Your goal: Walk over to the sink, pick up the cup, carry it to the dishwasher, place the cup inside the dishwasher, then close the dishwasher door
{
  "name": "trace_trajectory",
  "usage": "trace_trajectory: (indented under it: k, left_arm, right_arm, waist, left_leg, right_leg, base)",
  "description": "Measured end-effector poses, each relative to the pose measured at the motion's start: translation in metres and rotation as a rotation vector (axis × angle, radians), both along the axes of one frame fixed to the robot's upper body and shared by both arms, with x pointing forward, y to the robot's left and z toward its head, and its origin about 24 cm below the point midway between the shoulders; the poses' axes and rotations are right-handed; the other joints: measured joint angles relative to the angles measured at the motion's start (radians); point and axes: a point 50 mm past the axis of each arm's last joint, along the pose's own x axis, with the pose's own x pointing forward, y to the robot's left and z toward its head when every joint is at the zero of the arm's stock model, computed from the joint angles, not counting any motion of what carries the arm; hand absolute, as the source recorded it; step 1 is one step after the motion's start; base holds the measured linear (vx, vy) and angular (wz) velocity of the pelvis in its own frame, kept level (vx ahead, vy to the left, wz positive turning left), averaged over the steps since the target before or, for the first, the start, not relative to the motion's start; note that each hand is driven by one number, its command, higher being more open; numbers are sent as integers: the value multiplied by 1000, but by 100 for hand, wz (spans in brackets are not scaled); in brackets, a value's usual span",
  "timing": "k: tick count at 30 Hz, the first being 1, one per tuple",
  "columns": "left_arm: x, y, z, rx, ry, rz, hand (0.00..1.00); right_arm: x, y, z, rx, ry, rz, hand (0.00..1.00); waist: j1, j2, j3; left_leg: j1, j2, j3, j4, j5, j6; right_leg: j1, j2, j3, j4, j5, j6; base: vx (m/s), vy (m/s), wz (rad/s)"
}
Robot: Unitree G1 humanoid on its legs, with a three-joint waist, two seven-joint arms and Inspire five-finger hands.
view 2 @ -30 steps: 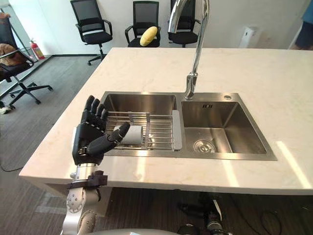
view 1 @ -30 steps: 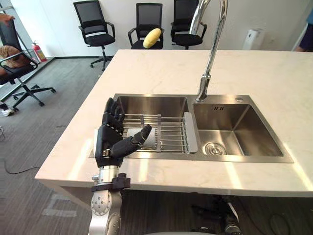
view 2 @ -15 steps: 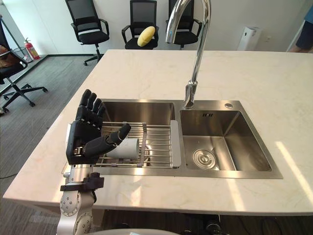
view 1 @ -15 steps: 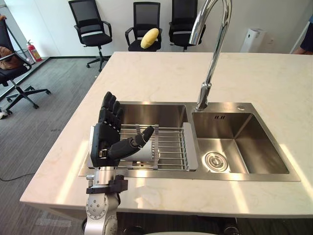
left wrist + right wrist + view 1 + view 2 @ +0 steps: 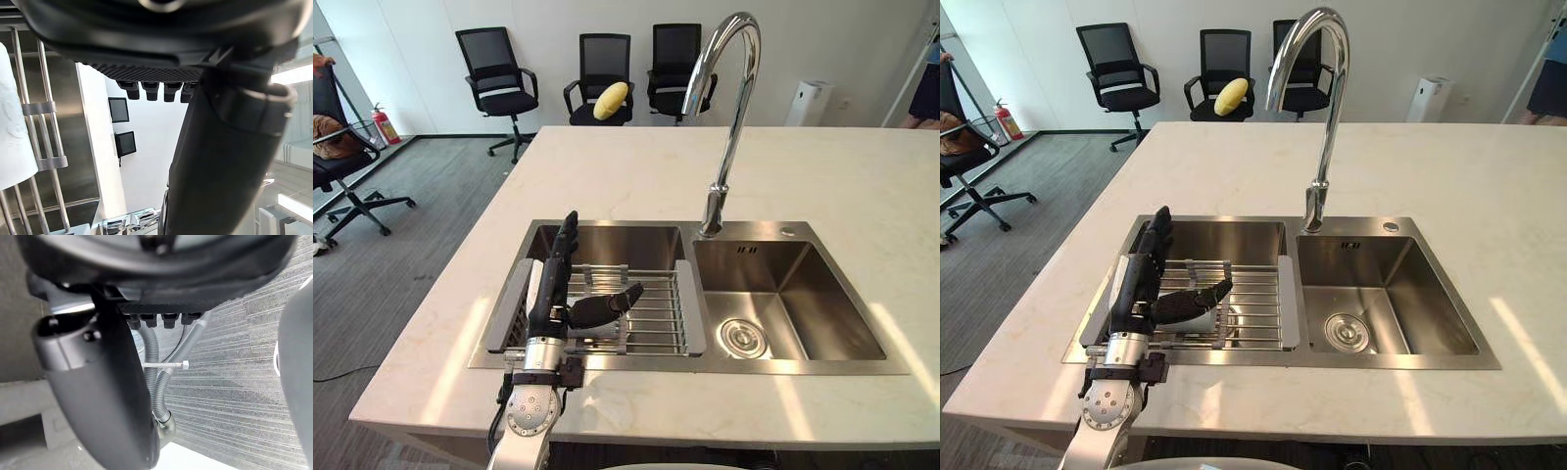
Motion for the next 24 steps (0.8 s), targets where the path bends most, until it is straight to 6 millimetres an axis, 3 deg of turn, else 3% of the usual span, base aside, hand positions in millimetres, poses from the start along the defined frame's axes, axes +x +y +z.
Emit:
trace_trajectory:
  k: [13, 24]
  left_arm:
    - [20, 7, -5, 245, 33, 15, 100]
    - [31, 39, -22, 476, 128, 45, 100]
  right_arm:
    - [-5, -8, 0, -14, 12, -6, 100]
    - [-5, -9, 1, -13, 13, 22, 100]
  waist:
    - [-12, -3, -18]
    - [-36, -3, -20]
  left_leg:
    - [13, -11, 15, -53, 37, 2]
    - [43, -16, 34, -97, 53, 4]
  right_leg:
    - [-16, 4, 12, -1, 15, -1]
    - [-15, 9, 32, -20, 25, -2]
  base:
    - [-20, -1, -2]
    - [-2, 10, -6]
